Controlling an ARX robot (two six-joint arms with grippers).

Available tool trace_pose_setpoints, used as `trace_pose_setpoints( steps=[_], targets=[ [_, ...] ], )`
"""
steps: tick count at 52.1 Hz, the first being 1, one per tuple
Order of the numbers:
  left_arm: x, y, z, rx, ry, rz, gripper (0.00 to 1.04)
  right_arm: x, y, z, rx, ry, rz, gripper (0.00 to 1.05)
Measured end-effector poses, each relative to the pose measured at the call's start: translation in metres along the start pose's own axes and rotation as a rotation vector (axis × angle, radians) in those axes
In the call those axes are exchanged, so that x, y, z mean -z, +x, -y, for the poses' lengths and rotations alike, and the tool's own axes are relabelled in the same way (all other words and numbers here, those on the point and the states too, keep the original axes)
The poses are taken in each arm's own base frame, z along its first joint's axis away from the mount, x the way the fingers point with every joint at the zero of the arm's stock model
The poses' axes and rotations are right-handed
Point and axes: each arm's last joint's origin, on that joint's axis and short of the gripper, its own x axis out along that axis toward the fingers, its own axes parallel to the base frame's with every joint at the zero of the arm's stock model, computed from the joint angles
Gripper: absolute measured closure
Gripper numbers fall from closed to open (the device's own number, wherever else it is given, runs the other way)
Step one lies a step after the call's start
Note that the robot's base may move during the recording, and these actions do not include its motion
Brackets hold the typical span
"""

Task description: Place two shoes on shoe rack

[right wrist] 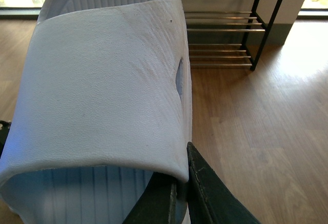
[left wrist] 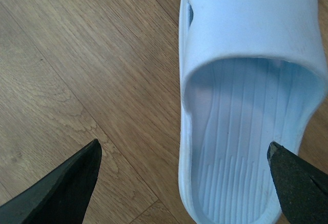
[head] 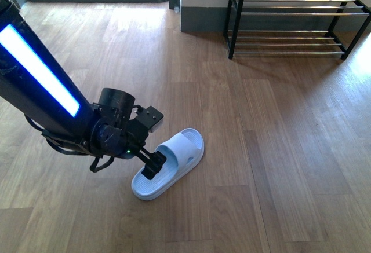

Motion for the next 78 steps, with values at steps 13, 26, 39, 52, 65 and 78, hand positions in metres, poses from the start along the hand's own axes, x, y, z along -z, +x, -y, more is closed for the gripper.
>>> trace_pose_setpoints(
  steps=[13,26,39,52,65,78],
  targets=[
    [-0.0010,0.0002,-0.0025,-0.009,-0.001,0.007,0.09,0.0001,0.0001,0.0000,0.000,0.000,-0.001,1.03],
    [0.0014,0.0020,-0.0016,-0.006,-0.001,0.002,0.09,0.0001,0.0001,0.0000,0.000,0.000,-0.001,1.03],
    [0.0018,0.0022,-0.0014,-0.003,-0.001,-0.002,0.09,0.0000,0.0000,0.0000,0.000,0.000,0.000,1.03],
    [0.0018,0.0022,-0.0031,-0.006,-0.004,0.000,0.09,0.0001,0.0001,0.0000,0.000,0.000,-0.001,1.03],
    [0.0016,0.0022,-0.0036,-0.010,-0.003,0.006,0.09,0.0000,0.0000,0.0000,0.000,0.000,0.000,1.03],
    [0.0007,0.0044,0.0006,0.013,-0.015,0.037,0.09,0.0006,0.0001,-0.0001,-0.002,0.000,-0.001,1.03]
  ],
)
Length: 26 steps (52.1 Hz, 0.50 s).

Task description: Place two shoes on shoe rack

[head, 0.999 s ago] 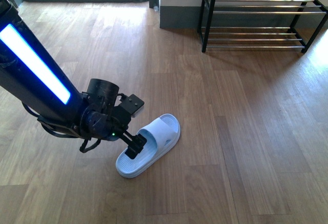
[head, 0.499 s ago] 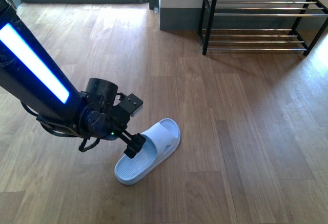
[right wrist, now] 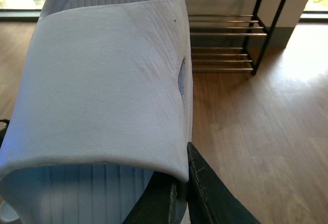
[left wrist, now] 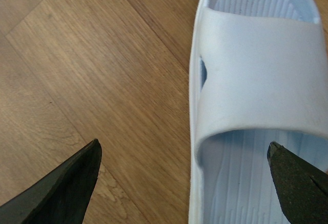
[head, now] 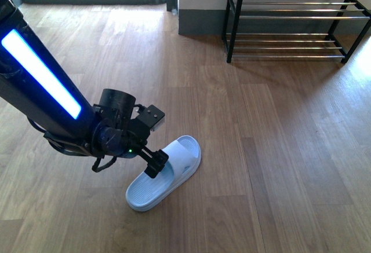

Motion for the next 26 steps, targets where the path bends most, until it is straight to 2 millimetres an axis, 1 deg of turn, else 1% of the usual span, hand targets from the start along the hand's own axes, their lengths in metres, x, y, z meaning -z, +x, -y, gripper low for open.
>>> trace_pose_setpoints(
  steps=[11,19,26],
  targets=[
    [0.020,0.011,0.008,0.019,-0.048,-0.041,0.09,0.000,0.000,0.000,0.002,-0.001,0.000,1.03],
    [0.027,0.015,0.010,0.019,-0.046,-0.057,0.09,0.000,0.000,0.000,0.000,-0.001,0.000,1.03],
    [0.026,0.018,0.010,0.022,-0.041,-0.047,0.09,0.000,0.000,0.000,0.001,-0.001,0.000,1.03]
  ],
)
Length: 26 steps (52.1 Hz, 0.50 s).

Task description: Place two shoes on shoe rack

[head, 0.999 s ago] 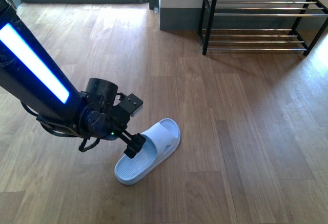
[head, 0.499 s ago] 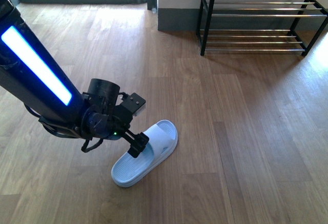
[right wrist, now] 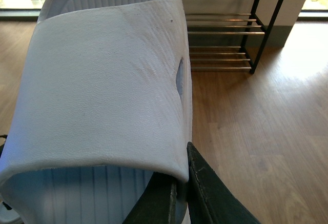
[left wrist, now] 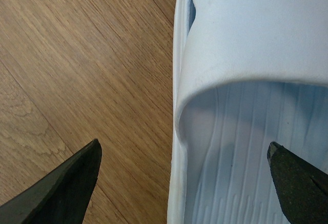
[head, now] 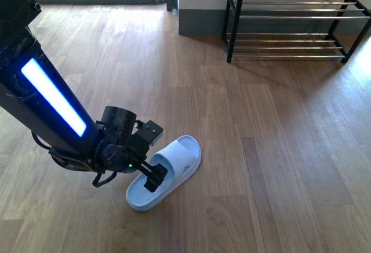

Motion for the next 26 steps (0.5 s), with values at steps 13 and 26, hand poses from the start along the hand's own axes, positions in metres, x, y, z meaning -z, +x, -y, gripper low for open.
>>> trace_pose_setpoints(
  steps=[13,26],
  targets=[
    [-0.008,0.004,-0.004,-0.002,0.033,0.047,0.09,0.000,0.000,0.000,0.000,0.000,0.000,1.03],
    [-0.004,0.014,-0.006,-0.036,0.070,0.070,0.09,0.000,0.000,0.000,0.000,0.000,0.000,1.03]
  ],
)
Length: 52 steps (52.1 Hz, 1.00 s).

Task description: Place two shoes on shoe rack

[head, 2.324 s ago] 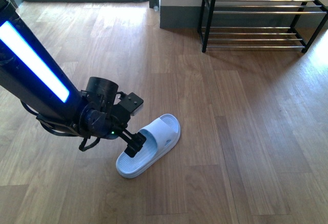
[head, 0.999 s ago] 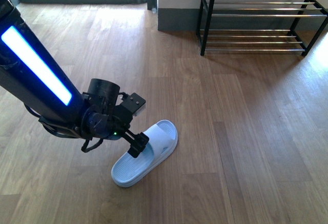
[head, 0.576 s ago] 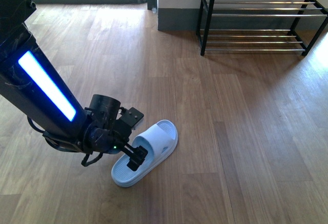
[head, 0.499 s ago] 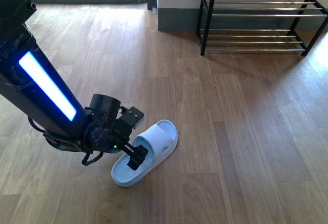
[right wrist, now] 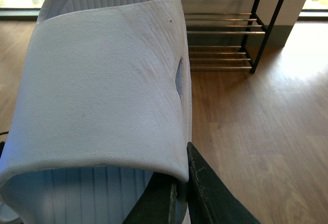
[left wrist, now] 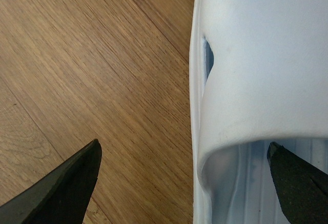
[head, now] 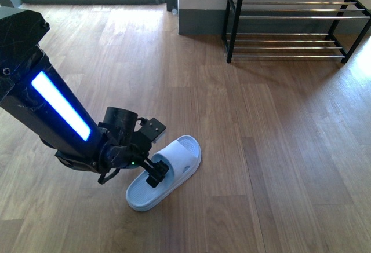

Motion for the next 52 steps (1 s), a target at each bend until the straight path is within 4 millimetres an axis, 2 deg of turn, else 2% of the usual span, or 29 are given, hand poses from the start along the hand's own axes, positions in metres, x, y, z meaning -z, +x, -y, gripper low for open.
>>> trace_pose_setpoints(
  steps=[6,10,22,28,41,52],
  targets=[
    [0.0027,0.0024,-0.0007,-0.022,0.008,0.015,0.09,0.0000,0.0000,0.0000,0.000,0.000,0.000,1.03],
    [0.0024,0.0037,-0.0018,-0.051,0.017,0.031,0.15,0.0000,0.0000,0.0000,0.000,0.000,0.000,1.03],
    [0.0002,0.0045,-0.0036,-0.061,0.023,0.064,0.46,0.0000,0.0000,0.0000,0.000,0.000,0.000,1.03],
    [-0.0006,0.0046,-0.0037,-0.064,0.028,0.077,0.58,0.0000,0.0000,0.0000,0.000,0.000,0.000,1.03],
    [0.0002,0.0049,-0.0033,-0.059,0.023,0.077,1.03,0.0000,0.0000,0.0000,0.000,0.000,0.000,1.03],
    [0.0003,0.0049,-0.0035,-0.066,0.002,0.074,1.03,0.0000,0.0000,0.0000,0.000,0.000,0.000,1.03]
  ],
)
